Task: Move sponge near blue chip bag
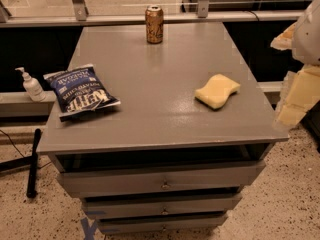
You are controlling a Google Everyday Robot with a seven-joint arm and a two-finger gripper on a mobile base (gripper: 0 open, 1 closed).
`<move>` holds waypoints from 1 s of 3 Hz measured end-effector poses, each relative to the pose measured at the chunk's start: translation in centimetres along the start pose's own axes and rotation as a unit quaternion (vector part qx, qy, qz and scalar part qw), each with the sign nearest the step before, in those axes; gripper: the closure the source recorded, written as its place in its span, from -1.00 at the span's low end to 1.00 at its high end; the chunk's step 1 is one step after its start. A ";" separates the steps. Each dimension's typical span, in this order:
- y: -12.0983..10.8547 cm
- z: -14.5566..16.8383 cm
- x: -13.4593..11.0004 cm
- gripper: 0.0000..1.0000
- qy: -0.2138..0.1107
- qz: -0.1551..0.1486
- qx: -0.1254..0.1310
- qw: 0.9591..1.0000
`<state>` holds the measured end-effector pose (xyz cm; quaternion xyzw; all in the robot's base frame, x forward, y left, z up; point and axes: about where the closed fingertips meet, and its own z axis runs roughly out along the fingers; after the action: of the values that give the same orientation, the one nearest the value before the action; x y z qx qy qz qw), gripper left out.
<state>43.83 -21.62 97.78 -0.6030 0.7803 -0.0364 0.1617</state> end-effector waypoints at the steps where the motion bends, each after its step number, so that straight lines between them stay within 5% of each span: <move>1: -0.1 0.2 -0.1 -1.00 -0.006 -0.002 0.007 1.000; 3: -4.2 6.0 1.9 -1.00 -0.068 0.031 0.027 0.997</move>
Offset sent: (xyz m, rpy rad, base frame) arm 0.0506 -0.0203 -0.0564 0.1317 -0.0893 -0.0108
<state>49.06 -23.75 92.79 -0.5751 0.7846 -0.0112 0.2314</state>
